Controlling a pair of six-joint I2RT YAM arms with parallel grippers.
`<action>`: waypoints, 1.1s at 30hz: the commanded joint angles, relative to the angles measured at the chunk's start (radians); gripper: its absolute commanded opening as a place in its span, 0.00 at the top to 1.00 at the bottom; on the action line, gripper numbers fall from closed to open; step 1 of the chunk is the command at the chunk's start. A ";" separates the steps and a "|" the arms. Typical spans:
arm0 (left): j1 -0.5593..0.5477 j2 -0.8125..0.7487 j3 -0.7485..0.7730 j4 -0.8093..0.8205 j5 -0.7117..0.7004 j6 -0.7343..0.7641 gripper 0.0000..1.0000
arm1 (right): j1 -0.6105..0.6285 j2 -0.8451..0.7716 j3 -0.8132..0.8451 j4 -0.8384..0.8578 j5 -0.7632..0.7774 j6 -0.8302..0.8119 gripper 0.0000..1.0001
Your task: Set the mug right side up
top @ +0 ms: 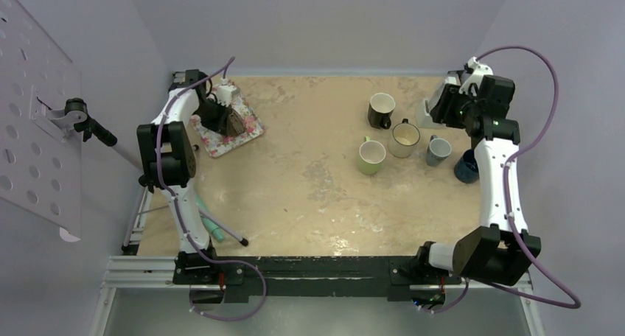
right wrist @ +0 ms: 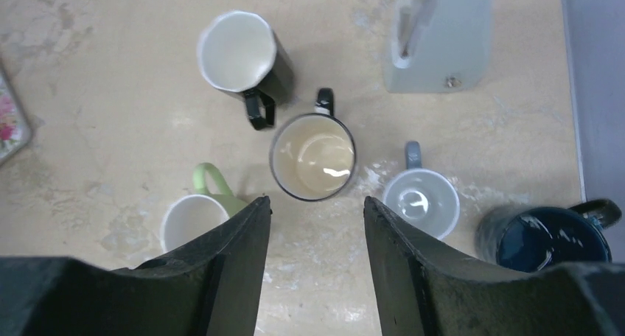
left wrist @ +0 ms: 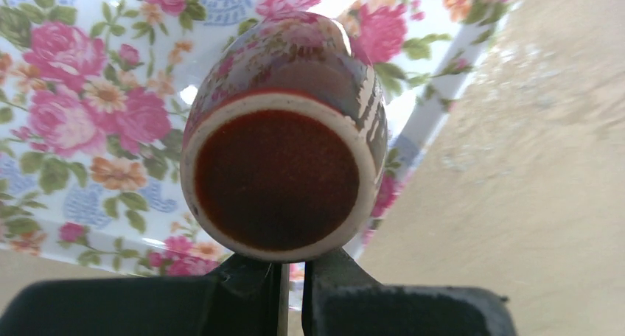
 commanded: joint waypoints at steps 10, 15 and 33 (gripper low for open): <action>-0.041 -0.275 0.200 -0.065 0.453 -0.470 1.00 | 0.467 0.007 0.085 0.272 -0.066 0.282 0.23; -0.079 -0.318 0.277 -0.055 0.617 -0.612 1.00 | 0.678 0.137 0.045 0.659 -0.150 0.465 0.09; -0.168 -0.412 0.190 0.071 0.815 -0.802 1.00 | 0.804 0.530 0.231 1.345 -0.357 0.929 0.17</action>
